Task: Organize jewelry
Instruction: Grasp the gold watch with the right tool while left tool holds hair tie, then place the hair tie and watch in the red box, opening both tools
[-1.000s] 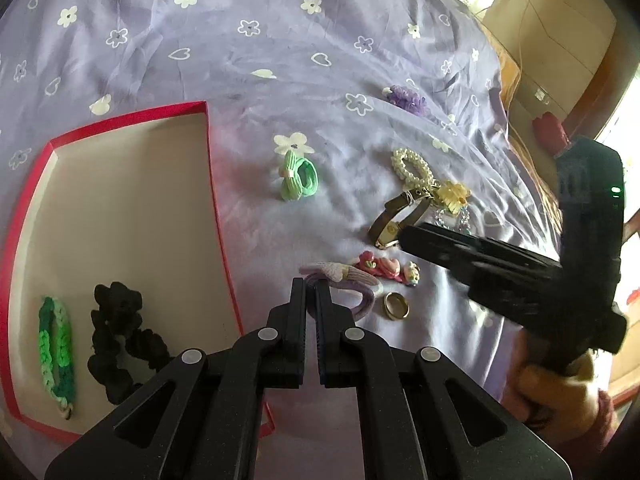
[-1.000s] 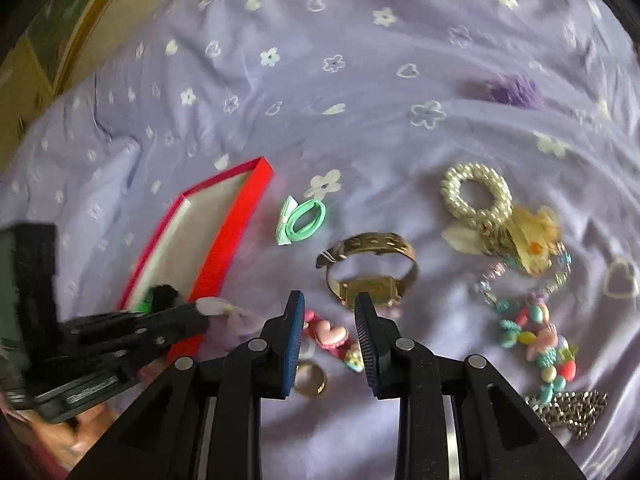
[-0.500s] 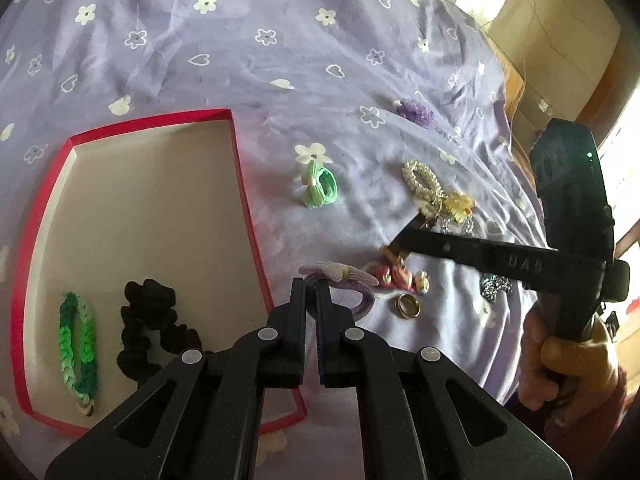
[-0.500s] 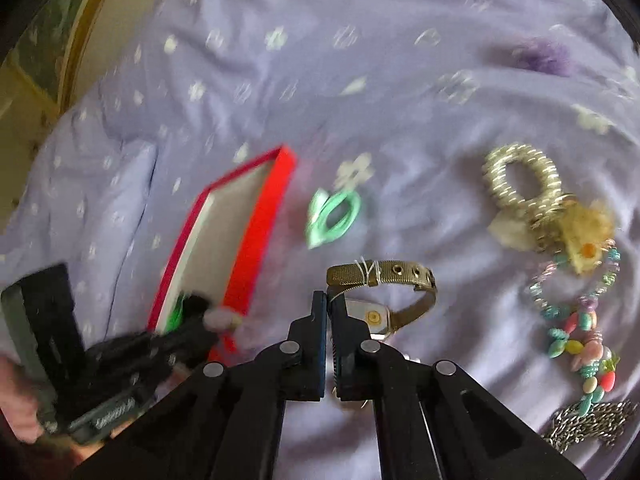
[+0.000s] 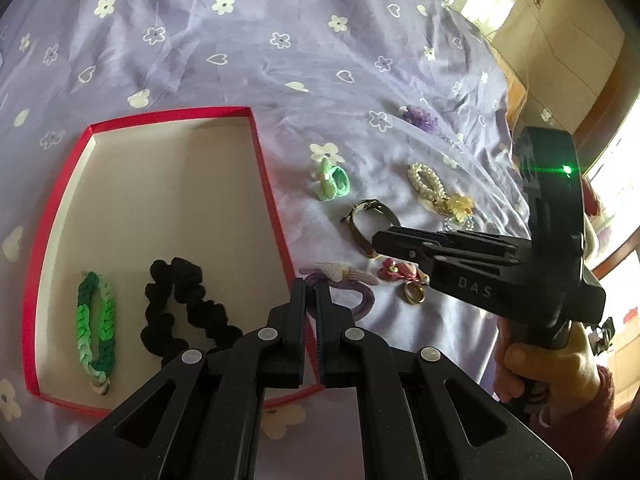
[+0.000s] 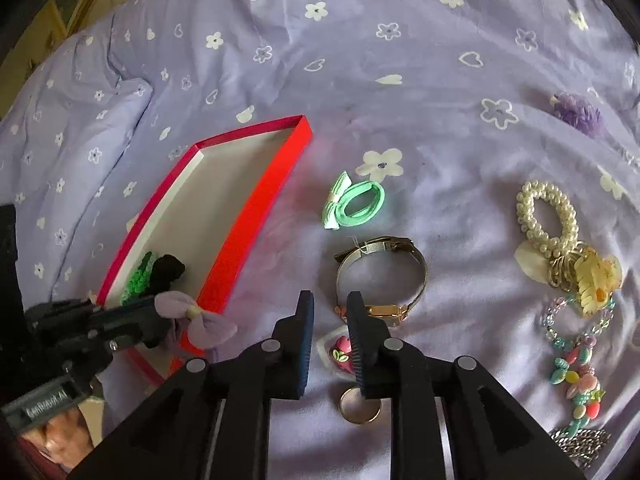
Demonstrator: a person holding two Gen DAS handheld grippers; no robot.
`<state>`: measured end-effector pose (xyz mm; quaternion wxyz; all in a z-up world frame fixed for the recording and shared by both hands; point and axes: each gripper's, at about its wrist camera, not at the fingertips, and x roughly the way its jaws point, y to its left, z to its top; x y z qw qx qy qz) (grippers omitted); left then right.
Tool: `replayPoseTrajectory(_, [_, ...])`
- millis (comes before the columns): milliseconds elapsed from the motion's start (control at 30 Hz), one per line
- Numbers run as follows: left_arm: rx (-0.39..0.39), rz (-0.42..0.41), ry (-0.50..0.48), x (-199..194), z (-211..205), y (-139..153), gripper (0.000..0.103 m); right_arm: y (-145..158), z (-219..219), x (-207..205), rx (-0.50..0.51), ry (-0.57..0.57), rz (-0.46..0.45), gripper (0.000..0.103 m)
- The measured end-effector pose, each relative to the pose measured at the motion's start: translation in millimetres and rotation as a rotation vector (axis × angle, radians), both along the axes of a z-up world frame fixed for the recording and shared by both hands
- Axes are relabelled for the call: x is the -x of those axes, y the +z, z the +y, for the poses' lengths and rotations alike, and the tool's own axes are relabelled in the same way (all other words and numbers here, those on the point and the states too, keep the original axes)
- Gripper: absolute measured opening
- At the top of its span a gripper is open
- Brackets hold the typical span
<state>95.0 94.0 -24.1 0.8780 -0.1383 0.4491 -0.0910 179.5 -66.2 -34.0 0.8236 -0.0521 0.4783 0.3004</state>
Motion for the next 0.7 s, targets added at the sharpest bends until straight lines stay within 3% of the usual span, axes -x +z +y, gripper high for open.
replayPoseTrajectory(167, [0.009,0.005,0.012,-0.7,5.9,-3.2,0.003,-1.1,13.2,-3.2,0.065,0.045,-0.046,0.017])
replayPoseTrajectory(367, [0.016,0.006,0.026,2.4,11.5,-3.9,0.003,-11.6,34.4,-13.1,0.176,0.130,-0.037,0.020])
replayPoseTrajectory(433, [0.016,0.007,0.030,3.4,13.5,-4.4,0.003,-14.3,36.7,-15.8,0.199,0.137,-0.026,0.013])
replayPoseTrajectory(467, [0.016,0.007,0.034,4.1,14.9,-4.6,0.003,-14.0,35.3,-15.9,0.195,0.130,-0.024,0.002])
replayPoseTrajectory(700, [0.013,-0.014,0.062,7.2,27.9,1.6,0.003,7.1,24.9,-0.6,0.100,0.098,-0.038,0.002])
